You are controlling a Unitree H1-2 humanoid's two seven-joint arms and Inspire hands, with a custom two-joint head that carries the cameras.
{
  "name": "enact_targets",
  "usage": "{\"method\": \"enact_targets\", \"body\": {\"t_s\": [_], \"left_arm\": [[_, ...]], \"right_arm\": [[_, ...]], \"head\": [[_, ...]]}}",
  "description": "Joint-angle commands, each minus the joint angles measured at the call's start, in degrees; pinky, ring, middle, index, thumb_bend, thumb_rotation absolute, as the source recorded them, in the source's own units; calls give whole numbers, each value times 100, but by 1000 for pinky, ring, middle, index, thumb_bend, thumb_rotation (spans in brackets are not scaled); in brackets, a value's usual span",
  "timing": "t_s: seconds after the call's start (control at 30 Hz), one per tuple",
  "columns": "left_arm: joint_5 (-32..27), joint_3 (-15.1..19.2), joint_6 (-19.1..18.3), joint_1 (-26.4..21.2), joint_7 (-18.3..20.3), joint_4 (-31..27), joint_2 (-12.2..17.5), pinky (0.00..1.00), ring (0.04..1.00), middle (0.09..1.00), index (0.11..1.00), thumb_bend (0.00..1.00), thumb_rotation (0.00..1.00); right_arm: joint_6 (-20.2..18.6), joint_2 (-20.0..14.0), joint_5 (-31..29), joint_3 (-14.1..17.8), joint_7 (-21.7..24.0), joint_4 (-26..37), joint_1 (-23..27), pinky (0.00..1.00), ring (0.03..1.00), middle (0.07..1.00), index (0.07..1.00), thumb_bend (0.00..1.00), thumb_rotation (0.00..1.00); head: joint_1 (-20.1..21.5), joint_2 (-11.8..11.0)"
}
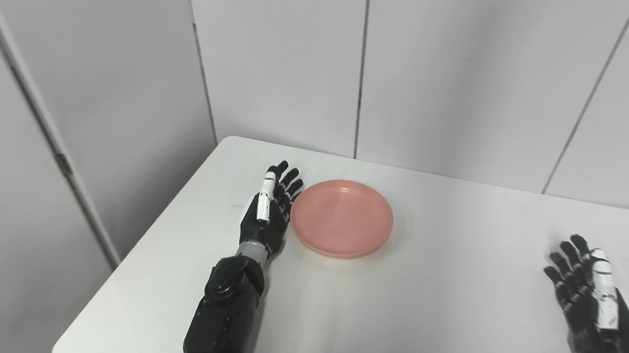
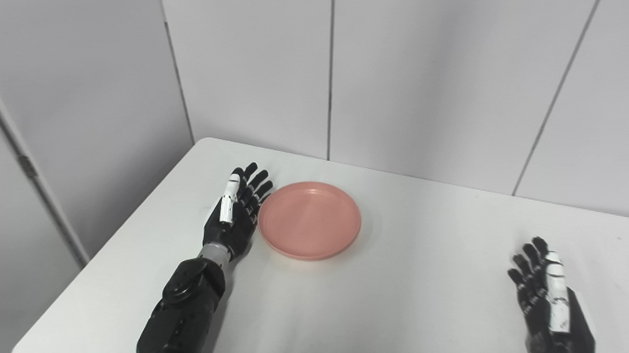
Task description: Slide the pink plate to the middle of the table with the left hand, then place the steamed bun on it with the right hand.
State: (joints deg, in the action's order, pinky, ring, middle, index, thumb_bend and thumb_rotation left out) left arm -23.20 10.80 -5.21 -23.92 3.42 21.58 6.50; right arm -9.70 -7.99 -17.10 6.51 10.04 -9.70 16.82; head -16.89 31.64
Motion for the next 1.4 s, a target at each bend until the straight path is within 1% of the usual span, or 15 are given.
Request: {"method": "enact_targets", "body": {"t_s": [0.0,0.03,0.13,0.23,0.37,0.5,0.63,0.73,0.83,0.93,1.07,1.23,1.37], "left_arm": [[82,-78,-451,221,11,74,-79,944,950,949,944,434,1000],[95,-130,-499,247,29,7,-101,947,949,947,943,436,1000],[100,-235,-601,302,109,-124,-140,959,954,950,947,440,1000],[111,-411,-809,377,184,-341,-211,969,961,955,952,436,1000],[112,-548,-960,466,237,-556,-257,973,964,961,955,410,1000],[87,-651,-1143,563,303,-820,-303,983,970,970,968,419,1000],[66,-770,-1291,640,436,-1002,-353,1000,985,989,985,398,1000],[97,-875,-1365,679,522,-1013,-392,1000,986,992,987,394,1000],[111,-963,-1382,716,584,-1011,-429,999,974,983,984,384,1000],[101,-1061,-1340,757,709,-905,-462,997,969,977,979,396,1000],[145,-1172,-1309,808,858,-788,-503,991,966,971,971,399,1000],[107,-1187,-1295,848,992,-682,-502,969,956,961,959,418,1000],[75,-1185,-1307,882,1106,-653,-479,963,953,958,956,432,1000]], "right_arm": [[-102,96,53,-68,-26,-276,-147,1000,1000,1000,1000,189,1000],[-88,110,67,-71,-30,-287,-149,1000,1000,1000,1000,195,1000],[-114,154,127,-82,-86,-246,-166,1000,1000,1000,1000,208,1000],[-195,209,238,-115,-193,-140,-197,1000,1000,1000,1000,218,1000],[-282,269,317,-138,-309,-79,-207,1000,1000,1000,1000,222,1000],[-264,303,385,-186,-373,-76,-209,1000,1000,1000,1000,233,1000],[-202,337,409,-225,-407,-89,-219,1000,1000,1000,1000,224,1000],[-235,365,442,-253,-453,-53,-230,1000,1000,999,1000,232,1000],[-179,365,470,-282,-434,-97,-226,1000,1000,1000,1000,238,1000],[-86,366,492,-296,-413,-171,-214,1000,1000,1000,1000,241,1000],[-146,405,557,-323,-488,-111,-222,1000,1000,999,1000,254,1000],[-159,489,495,-296,-539,-121,-211,1000,1000,993,999,244,1000],[-174,507,530,-333,-579,-86,-226,1000,995,988,994,242,1000]], "head": [[17,9],[129,30],[234,48],[421,79],[582,102],[760,125],[893,154],[988,176],[1068,191],[1121,205],[1198,224],[1407,259],[1475,285]]}}
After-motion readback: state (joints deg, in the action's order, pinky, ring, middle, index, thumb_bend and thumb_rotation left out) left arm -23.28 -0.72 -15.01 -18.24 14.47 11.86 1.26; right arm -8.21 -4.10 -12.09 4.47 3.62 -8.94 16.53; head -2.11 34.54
